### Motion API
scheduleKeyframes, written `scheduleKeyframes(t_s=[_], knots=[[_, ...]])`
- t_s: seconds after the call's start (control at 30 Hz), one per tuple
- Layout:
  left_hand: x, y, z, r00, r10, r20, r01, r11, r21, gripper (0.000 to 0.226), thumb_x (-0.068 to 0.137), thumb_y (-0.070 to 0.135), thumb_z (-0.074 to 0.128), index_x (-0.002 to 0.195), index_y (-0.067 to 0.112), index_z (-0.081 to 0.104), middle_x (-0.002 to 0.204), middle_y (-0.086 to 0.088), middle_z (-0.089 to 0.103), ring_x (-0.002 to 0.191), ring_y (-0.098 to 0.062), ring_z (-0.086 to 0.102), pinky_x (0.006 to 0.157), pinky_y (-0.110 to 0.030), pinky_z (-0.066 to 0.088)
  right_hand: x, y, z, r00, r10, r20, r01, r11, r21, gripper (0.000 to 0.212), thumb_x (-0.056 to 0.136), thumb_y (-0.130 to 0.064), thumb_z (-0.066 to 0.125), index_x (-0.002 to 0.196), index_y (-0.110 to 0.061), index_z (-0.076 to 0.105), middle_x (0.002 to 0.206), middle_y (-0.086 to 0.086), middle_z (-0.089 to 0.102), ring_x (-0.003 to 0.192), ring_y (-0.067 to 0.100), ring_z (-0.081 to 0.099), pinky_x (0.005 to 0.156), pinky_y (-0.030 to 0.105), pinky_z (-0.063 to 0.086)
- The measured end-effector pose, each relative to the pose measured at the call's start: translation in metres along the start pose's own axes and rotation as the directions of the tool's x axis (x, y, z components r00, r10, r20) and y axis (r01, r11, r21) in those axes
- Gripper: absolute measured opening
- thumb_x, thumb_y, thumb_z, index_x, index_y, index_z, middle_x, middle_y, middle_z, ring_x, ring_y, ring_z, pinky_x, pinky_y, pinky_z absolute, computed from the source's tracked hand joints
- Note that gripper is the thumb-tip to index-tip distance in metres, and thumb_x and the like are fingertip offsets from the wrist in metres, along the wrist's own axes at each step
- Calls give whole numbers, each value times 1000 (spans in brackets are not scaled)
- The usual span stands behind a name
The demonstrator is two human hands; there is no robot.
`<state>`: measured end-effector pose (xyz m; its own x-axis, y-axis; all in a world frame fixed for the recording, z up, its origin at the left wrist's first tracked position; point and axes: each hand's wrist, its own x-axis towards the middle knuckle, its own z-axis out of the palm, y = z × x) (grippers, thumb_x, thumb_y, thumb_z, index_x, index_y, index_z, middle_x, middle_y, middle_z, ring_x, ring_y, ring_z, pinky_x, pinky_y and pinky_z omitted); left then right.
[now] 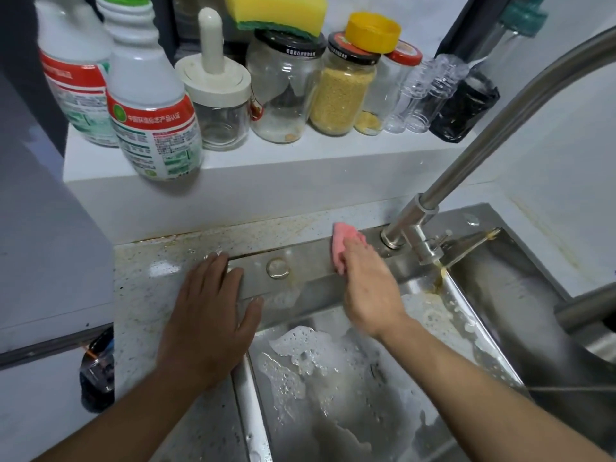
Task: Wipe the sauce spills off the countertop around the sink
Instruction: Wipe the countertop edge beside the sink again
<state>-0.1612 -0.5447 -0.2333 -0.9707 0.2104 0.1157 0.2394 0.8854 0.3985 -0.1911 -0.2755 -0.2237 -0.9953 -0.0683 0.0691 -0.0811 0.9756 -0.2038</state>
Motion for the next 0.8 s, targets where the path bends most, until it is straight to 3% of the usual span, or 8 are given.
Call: scheduleKeyframes(t_s=[0.13,0.23,0.37,0.5,0.6,0.67,0.73,0.8], knots=[[2,0,2,1000,-8,5,8,1000,-10,55,92,51,42,125,9,59,146,-16,48,139,-36,38,115,-52,34,0,13,-5,995,36,-92,-54,976,-212,73,85,7,36,158,4,25,160,22,37,151,35,34,127,45,20],[2,0,3,1000,-4,2,4,1000,-17,56,92,51,41,124,9,59,145,-16,48,139,-37,39,115,-53,34,-3,7,8,992,-123,-15,116,962,-246,79,77,9,38,156,1,35,158,19,43,149,34,38,125,42,18],[1,1,2,1000,-6,-6,6,1000,-13,57,92,52,39,123,8,59,145,-17,48,138,-37,39,115,-52,33,10,14,-10,993,114,-6,-112,970,-215,73,87,0,24,159,-5,26,167,14,27,156,28,21,124,39,15],[1,0,-1,1000,-12,-5,12,1000,-8,57,93,52,39,123,8,59,144,-16,49,138,-36,40,115,-52,34,-20,2,6,994,-90,60,93,995,-40,91,70,15,42,159,-2,29,168,17,24,157,35,18,126,47,19],[0,3,-2,1000,-17,-4,17,1000,-8,57,93,52,40,125,8,59,145,-16,49,138,-35,40,115,-52,35,-2,19,-4,989,71,132,-70,997,-10,81,87,-21,40,163,-6,16,170,8,7,159,27,5,130,47,8],[1,3,-2,1000,-21,-12,21,1000,-15,55,93,51,41,123,9,59,144,-16,50,137,-34,41,115,-52,35,25,4,-1,973,183,143,-192,980,53,76,91,-43,25,154,-2,29,167,13,24,157,31,14,129,45,3],[2,3,-1,1000,-12,-21,12,1000,-18,52,93,48,44,121,7,60,141,-17,51,135,-35,43,114,-52,36,35,-36,9,992,41,115,-49,997,67,75,93,-48,23,148,2,34,156,17,36,153,34,22,128,45,2],[2,3,0,1000,1,-23,-1,1000,-4,47,92,41,50,121,5,60,140,-19,52,133,-36,44,113,-52,37,27,-67,14,946,-286,150,277,958,77,74,98,-45,23,159,-2,24,166,11,26,158,27,10,129,41,-6]])
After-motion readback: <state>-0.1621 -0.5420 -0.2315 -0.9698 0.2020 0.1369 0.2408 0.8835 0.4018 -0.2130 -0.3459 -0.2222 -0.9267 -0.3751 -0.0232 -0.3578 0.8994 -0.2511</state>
